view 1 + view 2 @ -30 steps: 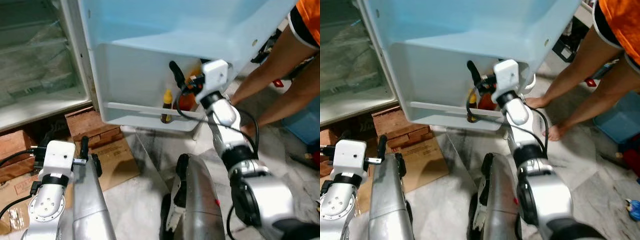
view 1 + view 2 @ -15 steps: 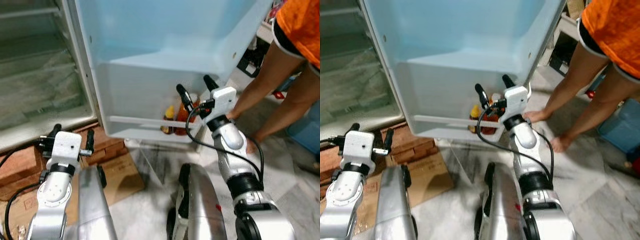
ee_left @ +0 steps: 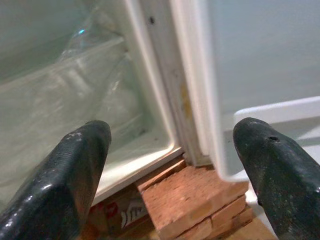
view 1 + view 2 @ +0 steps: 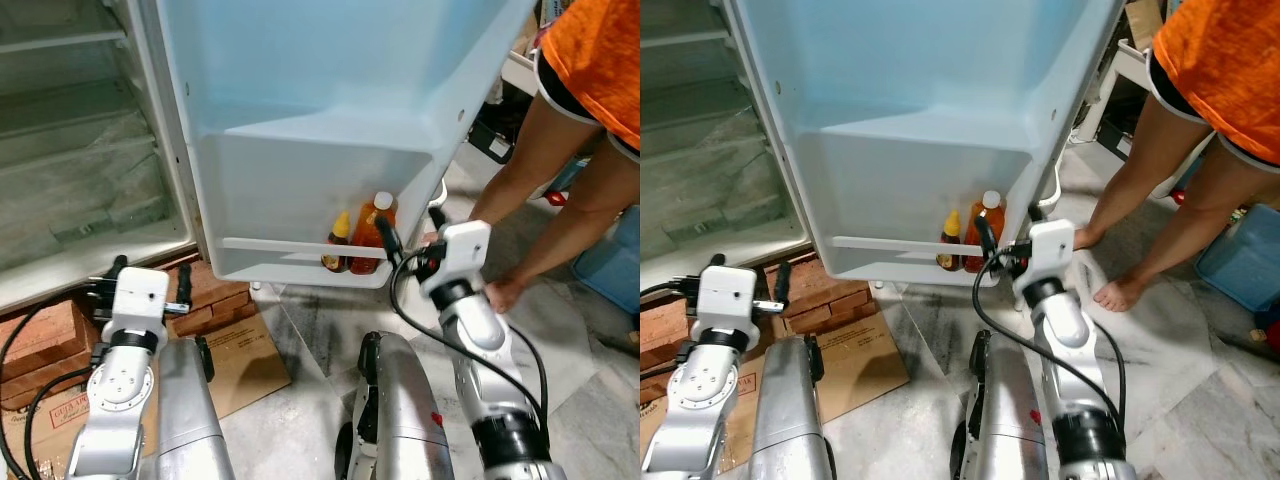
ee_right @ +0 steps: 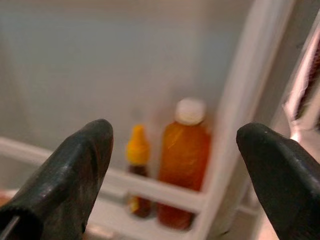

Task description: Restocking fridge

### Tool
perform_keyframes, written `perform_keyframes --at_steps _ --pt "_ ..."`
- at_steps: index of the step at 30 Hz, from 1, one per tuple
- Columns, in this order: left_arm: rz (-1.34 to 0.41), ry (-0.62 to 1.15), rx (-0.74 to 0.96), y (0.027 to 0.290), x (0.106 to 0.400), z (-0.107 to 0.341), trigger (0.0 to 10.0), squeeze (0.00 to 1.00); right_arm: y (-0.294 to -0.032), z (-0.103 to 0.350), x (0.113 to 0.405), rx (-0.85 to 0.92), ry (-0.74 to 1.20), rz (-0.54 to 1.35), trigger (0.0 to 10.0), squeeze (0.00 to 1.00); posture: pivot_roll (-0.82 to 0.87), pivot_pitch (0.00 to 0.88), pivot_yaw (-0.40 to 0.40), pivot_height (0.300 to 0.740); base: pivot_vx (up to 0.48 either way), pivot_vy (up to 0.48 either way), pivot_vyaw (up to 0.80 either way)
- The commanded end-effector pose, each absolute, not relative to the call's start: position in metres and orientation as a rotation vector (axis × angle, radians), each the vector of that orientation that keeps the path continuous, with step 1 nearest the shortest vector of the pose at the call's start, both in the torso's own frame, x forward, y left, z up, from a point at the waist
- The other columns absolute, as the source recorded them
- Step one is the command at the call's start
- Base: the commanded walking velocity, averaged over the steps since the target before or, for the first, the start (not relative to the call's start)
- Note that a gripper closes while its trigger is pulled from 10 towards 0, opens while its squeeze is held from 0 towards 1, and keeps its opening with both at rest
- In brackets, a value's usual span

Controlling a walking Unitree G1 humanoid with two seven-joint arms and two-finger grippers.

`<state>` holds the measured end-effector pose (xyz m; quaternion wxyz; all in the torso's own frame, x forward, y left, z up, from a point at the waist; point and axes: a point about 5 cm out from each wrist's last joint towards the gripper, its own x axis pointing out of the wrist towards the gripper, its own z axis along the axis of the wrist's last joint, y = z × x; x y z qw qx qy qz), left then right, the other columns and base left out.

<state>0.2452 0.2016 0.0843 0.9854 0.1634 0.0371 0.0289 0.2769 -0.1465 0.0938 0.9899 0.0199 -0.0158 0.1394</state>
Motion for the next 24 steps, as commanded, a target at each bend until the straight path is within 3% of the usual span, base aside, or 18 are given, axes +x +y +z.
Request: perform_keyframes --at_steps 1,17,24 --pt "0.026 0.064 0.312 0.195 0.25 0.085 10.0 0.0 -0.143 0.103 0.273 0.085 -0.071 0.307 10.0 0.0 0.14 0.0 -0.085 0.474 0.0 0.0 0.0" --pt "-0.048 0.06 0.279 0.181 0.265 0.08 10.0 0.0 -0.159 0.112 0.27 0.104 -0.025 0.194 10.0 0.0 0.09 0.0 -0.068 0.546 0.0 0.0 -0.03" --pt "-0.141 0.121 0.205 0.177 0.25 0.07 10.0 0.0 -0.168 0.1 0.253 0.112 0.051 0.163 10.0 0.0 0.09 0.0 -0.066 0.591 0.0 0.0 0.0"
